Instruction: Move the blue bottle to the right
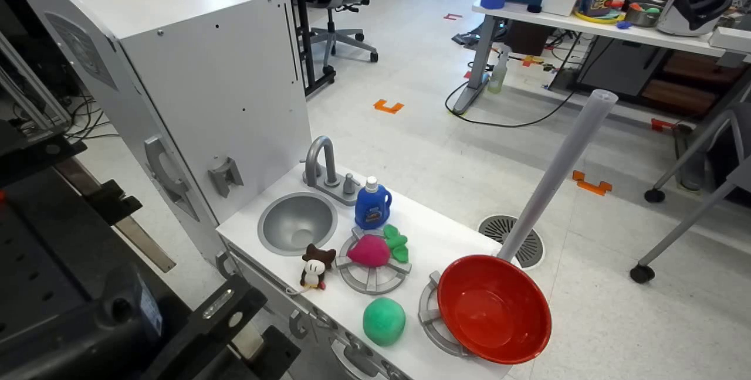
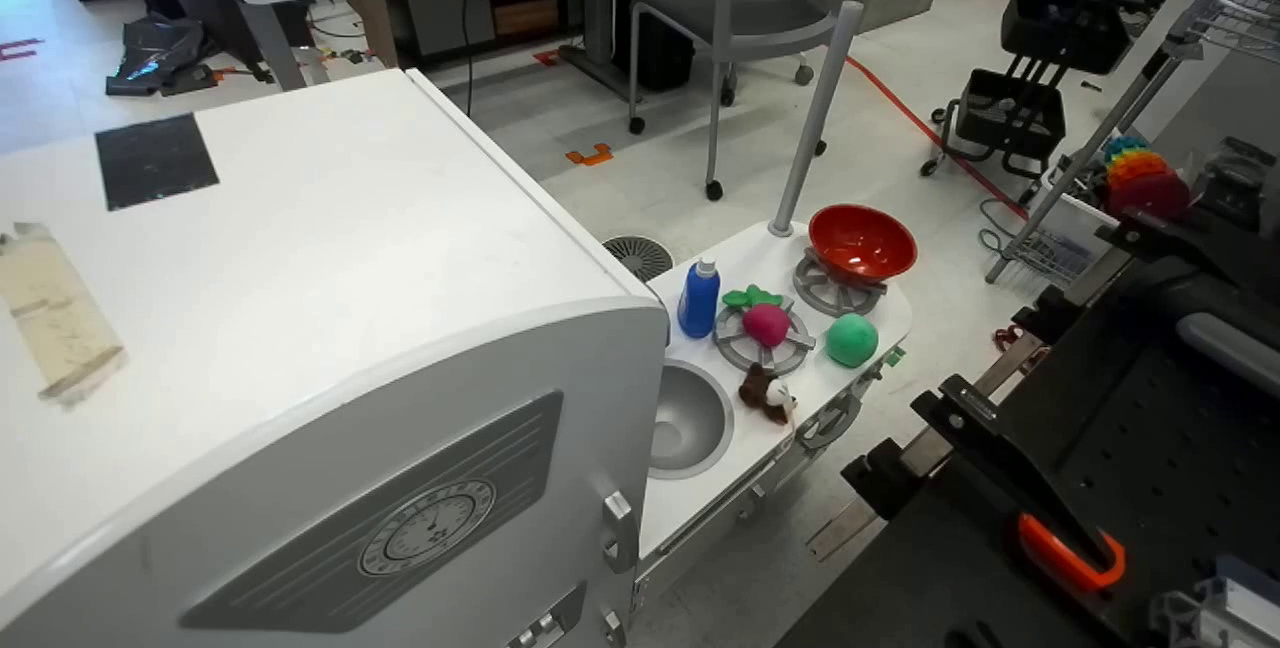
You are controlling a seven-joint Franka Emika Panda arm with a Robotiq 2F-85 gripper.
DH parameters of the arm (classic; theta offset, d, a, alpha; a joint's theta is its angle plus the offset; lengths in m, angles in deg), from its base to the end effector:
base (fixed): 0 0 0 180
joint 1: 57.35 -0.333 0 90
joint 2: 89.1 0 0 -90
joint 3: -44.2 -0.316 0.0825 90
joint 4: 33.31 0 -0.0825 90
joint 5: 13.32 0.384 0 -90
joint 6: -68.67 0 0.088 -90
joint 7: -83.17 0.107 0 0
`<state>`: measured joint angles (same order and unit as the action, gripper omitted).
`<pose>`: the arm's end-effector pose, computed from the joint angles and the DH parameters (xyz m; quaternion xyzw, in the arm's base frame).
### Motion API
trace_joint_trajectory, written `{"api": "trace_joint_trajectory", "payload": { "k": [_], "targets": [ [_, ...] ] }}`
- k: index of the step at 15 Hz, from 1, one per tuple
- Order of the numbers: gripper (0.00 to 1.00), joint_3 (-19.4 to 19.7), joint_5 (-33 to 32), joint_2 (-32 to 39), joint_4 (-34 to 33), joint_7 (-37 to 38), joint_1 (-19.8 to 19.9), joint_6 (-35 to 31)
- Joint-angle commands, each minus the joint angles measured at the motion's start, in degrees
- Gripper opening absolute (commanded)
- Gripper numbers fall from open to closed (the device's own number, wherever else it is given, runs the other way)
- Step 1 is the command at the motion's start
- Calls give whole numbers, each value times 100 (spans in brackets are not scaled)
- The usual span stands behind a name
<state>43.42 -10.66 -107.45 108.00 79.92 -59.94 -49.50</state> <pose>0.4238 0.0274 0.4053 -0.9979 -0.0455 0.0418 0.0178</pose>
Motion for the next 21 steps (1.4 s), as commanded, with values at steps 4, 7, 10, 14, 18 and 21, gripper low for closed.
{"api": "trace_joint_trajectory", "payload": {
  "k": [4, 7, 10, 14, 18, 21],
  "targets": [
    [100, -130, -88, 553, -296, 304, 7, -113],
    [100, -158, -111, 1518, -845, 356, 15, -569],
    [100, -161, -343, 2596, -1559, 656, 23, -1031],
    [100, -2, -867, 4126, -2839, 1255, -96, -1034],
    [100, 164, -855, 5595, -4115, 1588, -189, -925],
    [100, 312, -796, 6564, -4920, 1775, -230, -931]
  ]
}}
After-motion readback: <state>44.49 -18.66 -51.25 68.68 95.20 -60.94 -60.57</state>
